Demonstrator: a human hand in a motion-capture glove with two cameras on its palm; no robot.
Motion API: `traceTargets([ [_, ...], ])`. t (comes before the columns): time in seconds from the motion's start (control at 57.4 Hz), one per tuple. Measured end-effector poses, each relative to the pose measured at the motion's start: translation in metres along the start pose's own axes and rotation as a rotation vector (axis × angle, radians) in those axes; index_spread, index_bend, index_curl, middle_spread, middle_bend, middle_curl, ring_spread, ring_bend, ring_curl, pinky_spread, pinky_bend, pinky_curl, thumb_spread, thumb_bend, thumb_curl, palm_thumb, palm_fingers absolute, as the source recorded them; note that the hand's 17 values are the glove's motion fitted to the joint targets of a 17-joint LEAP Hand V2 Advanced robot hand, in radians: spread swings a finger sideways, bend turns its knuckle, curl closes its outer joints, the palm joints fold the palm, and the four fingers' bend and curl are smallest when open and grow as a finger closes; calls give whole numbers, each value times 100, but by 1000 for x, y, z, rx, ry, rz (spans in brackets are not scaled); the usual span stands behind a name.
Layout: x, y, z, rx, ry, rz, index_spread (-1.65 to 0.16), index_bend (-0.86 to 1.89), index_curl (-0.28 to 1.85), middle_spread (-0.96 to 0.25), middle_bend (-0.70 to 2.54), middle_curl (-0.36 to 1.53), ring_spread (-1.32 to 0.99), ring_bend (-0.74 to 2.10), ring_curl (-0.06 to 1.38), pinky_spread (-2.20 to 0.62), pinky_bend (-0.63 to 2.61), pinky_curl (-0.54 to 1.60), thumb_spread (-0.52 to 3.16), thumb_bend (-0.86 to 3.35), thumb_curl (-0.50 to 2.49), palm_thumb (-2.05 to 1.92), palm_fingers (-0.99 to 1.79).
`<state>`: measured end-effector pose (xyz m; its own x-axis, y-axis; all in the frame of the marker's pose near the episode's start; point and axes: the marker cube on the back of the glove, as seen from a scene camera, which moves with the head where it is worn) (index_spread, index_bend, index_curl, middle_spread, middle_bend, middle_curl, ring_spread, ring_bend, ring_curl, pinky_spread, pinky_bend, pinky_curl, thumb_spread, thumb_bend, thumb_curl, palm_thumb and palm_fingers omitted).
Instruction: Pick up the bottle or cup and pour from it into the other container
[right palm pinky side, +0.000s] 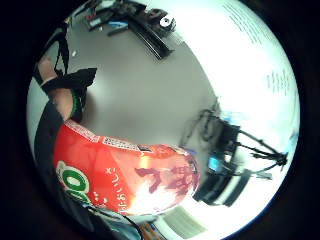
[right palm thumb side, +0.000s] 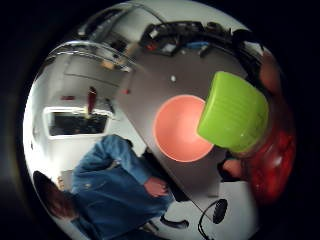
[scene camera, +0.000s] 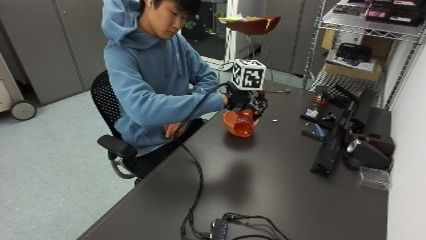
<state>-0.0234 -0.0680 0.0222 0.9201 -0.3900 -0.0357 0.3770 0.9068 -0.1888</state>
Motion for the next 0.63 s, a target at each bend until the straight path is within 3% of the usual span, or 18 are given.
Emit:
traceTargets([
  [0.157,-33,-14,0,-133,352,-17,-8,15,41,-4,32,50,-15,49,46,-16,42,41,12,-4,68,108,117],
  [0.366,-78,-28,17,-286,630,-47,-9,15,41,-5,31,51,-15,48,47,-17,43,41,14,-4,69,107,116],
  [0.575,-92,-34,31,-323,636,-36,-10,14,40,-5,30,51,-16,48,47,-17,43,41,15,-4,70,106,116],
  [0.628,-95,-40,31,-293,574,51,-10,14,40,-5,30,51,-16,48,47,-18,43,41,16,-4,70,106,116],
])
